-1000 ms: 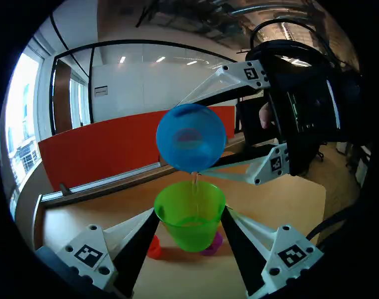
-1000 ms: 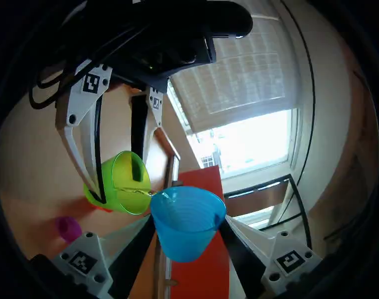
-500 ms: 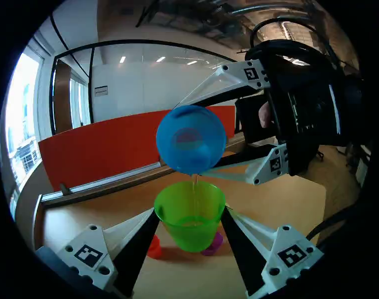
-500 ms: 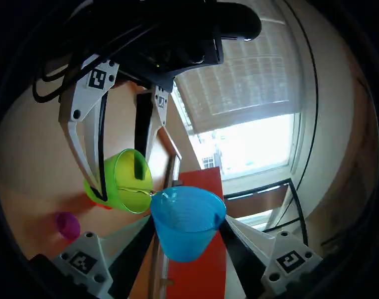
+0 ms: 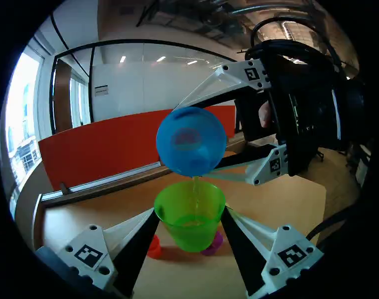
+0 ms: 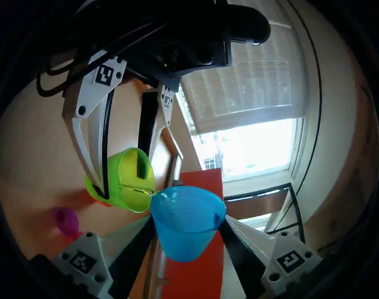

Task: Pour water

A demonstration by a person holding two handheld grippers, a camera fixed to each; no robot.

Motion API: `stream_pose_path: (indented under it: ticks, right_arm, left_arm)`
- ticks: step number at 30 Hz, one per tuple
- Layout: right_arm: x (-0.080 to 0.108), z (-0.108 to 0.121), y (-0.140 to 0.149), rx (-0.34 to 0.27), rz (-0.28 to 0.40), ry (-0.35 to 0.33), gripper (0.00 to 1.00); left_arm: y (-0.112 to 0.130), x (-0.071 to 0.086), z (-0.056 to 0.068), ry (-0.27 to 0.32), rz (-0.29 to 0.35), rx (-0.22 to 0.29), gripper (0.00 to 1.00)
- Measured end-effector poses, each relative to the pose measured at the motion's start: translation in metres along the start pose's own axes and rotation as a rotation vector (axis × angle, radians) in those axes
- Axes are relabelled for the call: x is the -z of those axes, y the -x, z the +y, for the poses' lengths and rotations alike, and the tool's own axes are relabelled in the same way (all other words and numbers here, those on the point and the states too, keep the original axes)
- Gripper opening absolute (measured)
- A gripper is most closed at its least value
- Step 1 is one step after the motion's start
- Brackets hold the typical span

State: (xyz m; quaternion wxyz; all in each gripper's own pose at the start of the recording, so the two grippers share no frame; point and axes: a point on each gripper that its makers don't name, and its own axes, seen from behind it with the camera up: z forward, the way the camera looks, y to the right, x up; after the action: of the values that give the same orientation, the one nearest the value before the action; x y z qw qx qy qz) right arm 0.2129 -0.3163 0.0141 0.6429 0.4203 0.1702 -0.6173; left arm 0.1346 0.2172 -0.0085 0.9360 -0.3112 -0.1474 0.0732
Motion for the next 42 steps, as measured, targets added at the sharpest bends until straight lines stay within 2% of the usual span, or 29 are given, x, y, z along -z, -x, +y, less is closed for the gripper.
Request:
stream_pose_path:
  ticks: [22, 42]
  right_arm:
    - [0.008, -0.007, -0.011, 0.07, -0.001, -0.003, 0.89]
    - [0.008, -0.006, -0.008, 0.128, -0.002, -0.01, 0.89]
  left_arm:
    - [0.002, 0.002, 0.001, -0.003, -0.003, -0.002, 0.86]
    - [0.002, -0.001, 0.0, -0.002, -0.006, 0.001, 0.86]
